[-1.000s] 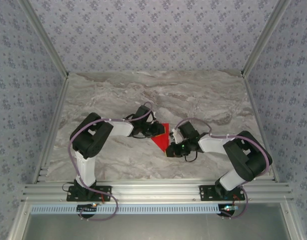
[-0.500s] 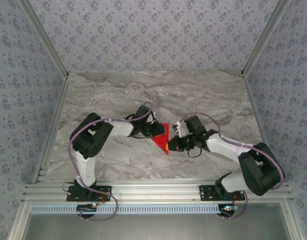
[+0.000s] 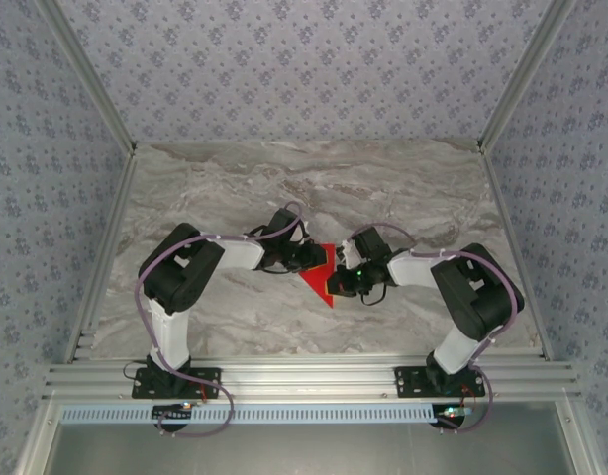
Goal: Fold a paper plane with a square sheet of paper (fold left side to right side)
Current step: Fourth fold the wing at the center of the table.
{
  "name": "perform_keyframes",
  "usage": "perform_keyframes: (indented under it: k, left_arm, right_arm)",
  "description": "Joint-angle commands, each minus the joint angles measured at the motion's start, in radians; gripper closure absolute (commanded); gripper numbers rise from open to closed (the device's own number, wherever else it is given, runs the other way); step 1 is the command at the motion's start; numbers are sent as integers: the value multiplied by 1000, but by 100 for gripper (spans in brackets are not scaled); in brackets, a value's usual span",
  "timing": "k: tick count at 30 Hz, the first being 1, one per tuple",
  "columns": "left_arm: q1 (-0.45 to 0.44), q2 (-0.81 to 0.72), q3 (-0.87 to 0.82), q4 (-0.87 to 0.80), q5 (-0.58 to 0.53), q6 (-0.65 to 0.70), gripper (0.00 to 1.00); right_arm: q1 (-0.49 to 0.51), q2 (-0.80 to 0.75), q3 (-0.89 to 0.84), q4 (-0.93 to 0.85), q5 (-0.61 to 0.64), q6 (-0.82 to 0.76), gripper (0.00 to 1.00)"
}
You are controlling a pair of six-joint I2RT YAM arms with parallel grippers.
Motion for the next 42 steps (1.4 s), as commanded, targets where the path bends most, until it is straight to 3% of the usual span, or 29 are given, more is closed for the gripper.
perform_keyframes:
  k: [1,9,16,37,42]
  left_arm:
    - [17,15,-13,-127,-49,29,79]
    - [29,-92,-29,-70,-18,65,76]
    - [-5,-192,-121,18,15,61,83]
    - [-81,-54,-168,175,38,-39,90]
    - [-77,-35,-143,68,-36,14,90]
  right_arm:
    - [4,37,-22,-82,94,-28,97]
    - [4,45,-45,-172,183,-48,100]
    - [7,48,-27,-210,220,-66,100]
    - [35,78,12,-253,246,-74,100]
    - [41,77,27,-304,273,-92,100]
